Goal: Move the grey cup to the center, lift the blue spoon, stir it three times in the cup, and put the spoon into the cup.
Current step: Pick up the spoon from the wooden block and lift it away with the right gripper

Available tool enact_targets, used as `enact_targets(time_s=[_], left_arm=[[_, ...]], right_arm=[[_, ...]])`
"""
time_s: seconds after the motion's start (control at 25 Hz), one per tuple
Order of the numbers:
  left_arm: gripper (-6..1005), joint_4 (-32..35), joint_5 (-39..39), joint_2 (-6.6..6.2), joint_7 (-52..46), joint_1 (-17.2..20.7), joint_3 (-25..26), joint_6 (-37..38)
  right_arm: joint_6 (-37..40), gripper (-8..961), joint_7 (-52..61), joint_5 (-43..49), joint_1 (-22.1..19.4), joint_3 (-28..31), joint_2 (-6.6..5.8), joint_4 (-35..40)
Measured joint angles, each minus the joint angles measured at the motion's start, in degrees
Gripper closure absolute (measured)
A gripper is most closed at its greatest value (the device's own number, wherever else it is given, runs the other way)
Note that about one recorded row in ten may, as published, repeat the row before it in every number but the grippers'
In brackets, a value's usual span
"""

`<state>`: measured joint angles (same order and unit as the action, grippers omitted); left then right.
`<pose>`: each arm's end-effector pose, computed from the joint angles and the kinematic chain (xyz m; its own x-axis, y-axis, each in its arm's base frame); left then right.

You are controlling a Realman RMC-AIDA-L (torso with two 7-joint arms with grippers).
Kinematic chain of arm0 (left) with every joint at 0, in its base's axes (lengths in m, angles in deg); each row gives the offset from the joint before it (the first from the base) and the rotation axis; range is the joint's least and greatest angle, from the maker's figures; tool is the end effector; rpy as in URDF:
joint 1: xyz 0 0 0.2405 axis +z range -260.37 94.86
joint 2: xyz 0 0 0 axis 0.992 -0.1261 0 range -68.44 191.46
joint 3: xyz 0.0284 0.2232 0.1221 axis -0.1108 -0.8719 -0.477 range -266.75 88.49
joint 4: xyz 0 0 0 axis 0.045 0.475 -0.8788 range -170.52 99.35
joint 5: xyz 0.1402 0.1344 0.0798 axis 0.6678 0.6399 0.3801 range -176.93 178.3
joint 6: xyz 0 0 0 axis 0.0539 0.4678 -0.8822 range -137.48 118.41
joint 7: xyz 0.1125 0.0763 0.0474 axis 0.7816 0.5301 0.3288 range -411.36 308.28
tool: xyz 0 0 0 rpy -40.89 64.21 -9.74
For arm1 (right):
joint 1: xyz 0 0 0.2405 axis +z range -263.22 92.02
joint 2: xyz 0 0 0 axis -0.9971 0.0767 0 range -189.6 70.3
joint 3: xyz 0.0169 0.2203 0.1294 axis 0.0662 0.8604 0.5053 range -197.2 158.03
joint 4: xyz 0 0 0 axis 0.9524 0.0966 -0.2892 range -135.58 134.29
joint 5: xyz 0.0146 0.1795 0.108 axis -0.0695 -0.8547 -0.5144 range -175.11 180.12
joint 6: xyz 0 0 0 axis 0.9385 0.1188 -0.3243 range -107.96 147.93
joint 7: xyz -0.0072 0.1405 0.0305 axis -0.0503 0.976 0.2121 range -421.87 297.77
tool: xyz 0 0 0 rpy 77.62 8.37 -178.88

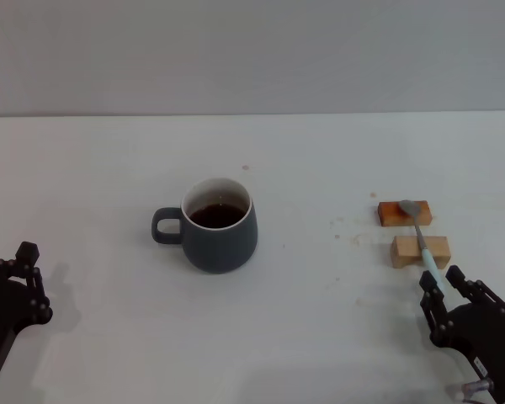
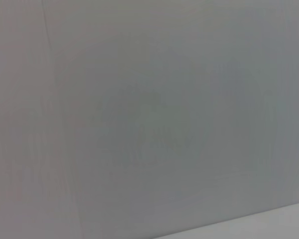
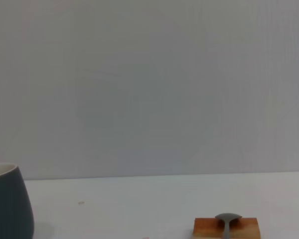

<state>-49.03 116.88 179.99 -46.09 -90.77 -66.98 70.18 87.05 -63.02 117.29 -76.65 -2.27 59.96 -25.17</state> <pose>-0.3593 0.2135 -0.0359 0.8230 -0.0320 0.5672 0.5551 -0.1672 -0.8148 0.3252 0.2161 -0.0967 0.6718 -0.1630 -0.7226 -0.7341 -0.2765 -0.6201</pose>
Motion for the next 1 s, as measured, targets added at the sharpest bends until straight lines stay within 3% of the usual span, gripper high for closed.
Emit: enact_targets(time_s=[0.44, 1.0], left_arm=[[1001, 0.0, 0.0, 0.0, 0.0, -0.3, 0.0, 0.0], [1000, 0.0, 0.0, 0.0, 0.0, -0.3, 0.0, 0.0]], right_arm=[[0.0, 633, 0.0, 0.0, 0.1, 0.0, 0.0, 0.0], [0.0, 636, 0.0, 0.0, 0.1, 0.0, 0.01, -0.1]])
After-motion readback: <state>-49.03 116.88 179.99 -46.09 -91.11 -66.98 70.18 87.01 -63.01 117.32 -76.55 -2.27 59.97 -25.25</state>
